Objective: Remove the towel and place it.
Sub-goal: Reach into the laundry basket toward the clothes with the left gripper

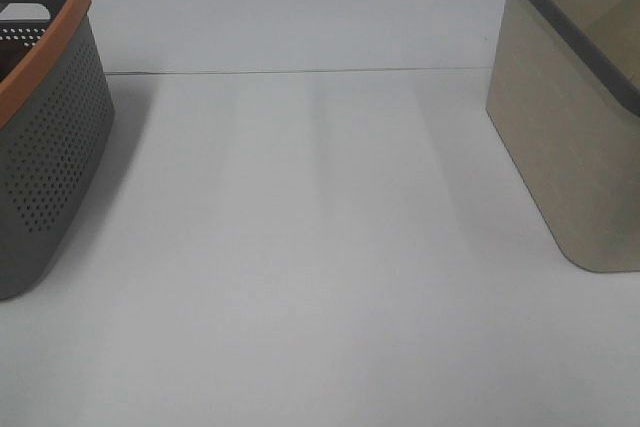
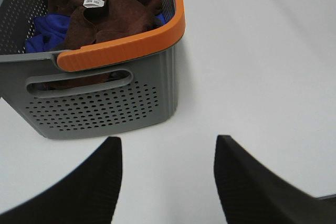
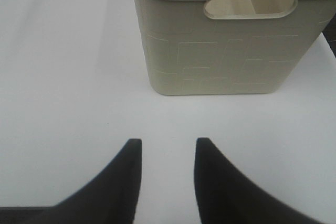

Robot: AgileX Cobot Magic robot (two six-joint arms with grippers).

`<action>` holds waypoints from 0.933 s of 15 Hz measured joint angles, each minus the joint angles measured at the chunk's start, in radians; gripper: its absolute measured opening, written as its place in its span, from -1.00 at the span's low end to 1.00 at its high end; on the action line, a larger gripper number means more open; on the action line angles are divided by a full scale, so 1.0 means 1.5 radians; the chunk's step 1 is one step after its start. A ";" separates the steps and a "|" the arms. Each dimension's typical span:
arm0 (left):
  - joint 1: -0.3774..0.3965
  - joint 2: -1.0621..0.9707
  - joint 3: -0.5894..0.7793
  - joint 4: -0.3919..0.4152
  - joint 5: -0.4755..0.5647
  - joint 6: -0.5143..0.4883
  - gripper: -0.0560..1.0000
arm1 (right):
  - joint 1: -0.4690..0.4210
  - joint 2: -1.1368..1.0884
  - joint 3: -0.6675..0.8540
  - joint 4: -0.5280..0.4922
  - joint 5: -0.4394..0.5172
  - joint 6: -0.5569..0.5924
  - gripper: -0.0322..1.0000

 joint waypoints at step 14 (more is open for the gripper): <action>0.000 0.000 0.000 0.000 0.000 0.000 0.09 | 0.000 0.000 0.000 0.000 0.000 0.000 -0.28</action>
